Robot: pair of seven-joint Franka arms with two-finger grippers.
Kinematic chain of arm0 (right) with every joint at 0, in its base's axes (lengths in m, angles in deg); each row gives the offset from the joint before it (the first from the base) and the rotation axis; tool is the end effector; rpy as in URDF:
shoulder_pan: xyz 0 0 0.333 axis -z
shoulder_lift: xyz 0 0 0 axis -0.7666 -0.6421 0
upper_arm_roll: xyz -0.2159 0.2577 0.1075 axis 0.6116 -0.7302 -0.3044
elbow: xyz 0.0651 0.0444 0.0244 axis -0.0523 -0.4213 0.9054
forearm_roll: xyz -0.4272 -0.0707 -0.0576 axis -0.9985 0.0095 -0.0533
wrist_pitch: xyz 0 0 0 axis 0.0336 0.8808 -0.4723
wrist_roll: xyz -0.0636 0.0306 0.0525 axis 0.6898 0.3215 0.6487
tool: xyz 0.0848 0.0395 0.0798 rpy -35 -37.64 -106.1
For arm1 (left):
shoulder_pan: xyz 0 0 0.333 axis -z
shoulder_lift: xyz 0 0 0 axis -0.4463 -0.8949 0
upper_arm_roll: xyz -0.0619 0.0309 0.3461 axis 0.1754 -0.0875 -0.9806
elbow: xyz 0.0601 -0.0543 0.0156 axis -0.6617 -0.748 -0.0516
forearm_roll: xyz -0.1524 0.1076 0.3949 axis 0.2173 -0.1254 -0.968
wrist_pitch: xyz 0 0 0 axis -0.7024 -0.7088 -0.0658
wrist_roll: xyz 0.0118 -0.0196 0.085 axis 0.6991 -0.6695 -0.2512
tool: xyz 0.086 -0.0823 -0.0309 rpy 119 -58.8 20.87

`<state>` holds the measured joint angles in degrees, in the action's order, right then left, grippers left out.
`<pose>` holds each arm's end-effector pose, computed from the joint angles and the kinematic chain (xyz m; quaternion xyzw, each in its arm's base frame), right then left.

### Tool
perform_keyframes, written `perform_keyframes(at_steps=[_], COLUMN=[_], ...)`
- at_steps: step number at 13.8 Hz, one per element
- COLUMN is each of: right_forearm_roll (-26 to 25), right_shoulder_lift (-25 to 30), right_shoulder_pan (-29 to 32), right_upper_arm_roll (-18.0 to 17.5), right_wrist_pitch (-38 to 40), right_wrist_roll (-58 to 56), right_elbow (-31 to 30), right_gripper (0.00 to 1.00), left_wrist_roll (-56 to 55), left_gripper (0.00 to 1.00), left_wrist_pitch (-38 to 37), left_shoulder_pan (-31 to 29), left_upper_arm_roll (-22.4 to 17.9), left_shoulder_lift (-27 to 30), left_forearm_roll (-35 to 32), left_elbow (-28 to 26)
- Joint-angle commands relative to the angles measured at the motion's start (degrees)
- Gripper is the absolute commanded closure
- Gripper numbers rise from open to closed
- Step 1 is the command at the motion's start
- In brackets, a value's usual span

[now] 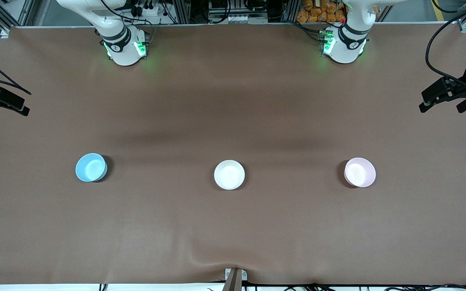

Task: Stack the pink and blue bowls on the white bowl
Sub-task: 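Move the right gripper to the blue bowl while the left gripper reaches pink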

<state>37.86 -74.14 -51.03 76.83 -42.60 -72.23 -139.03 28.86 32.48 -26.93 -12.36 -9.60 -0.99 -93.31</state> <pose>0.6034 -0.0384 0.6566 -0.9982 0.0581 0.0117 0.0078 0.5969 -0.0312 0.6697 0.9986 0.0044 0.0476 0.0221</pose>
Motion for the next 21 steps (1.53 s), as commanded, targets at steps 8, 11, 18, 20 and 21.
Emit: perform_keyframes(at_steps=[8, 11, 18, 20, 21], right_forearm_roll=[-0.59, -0.68, -0.33, 0.37, 0.37], right_shoulder_lift=[-0.86, -1.04, -7.09, -9.29, -10.69], right_shoulder_pan=[0.89, 1.16, 0.9, 0.81, 0.46], right_upper_arm_roll=[-0.54, -0.54, -0.45, -0.45, -0.53], right_wrist_pitch=[0.48, 0.39, -2.93, -6.36, -7.51], right_wrist_roll=[1.1, 1.28, 1.37, 1.37, 1.37], right_elbow=[1.1, 1.1, 2.15, 2.15, 2.15], right_gripper=[0.0, 0.0, 0.0, 0.0, 0.0], left_wrist_roll=[3.37, 4.71, 8.93, 10.86, 11.03], left_gripper=[0.0, 0.0, 0.0, 0.0, 0.0], left_wrist_pitch=[-1.21, 1.05, 23.69, 33.02, 36.37], left_shoulder_pan=[-2.55, -3.53, -5.28, -6.08, -5.99], left_upper_arm_roll=[-0.27, -0.27, -0.27, -0.1, -0.1], left_shoulder_lift=[-4.41, -9.85, -18.3, -19.19, -20.58], left_forearm_roll=[-0.68, -1.03, -6.04, -6.05, -6.05], left_elbow=[0.42, 0.68, -10.7, -16.86, -18.11])
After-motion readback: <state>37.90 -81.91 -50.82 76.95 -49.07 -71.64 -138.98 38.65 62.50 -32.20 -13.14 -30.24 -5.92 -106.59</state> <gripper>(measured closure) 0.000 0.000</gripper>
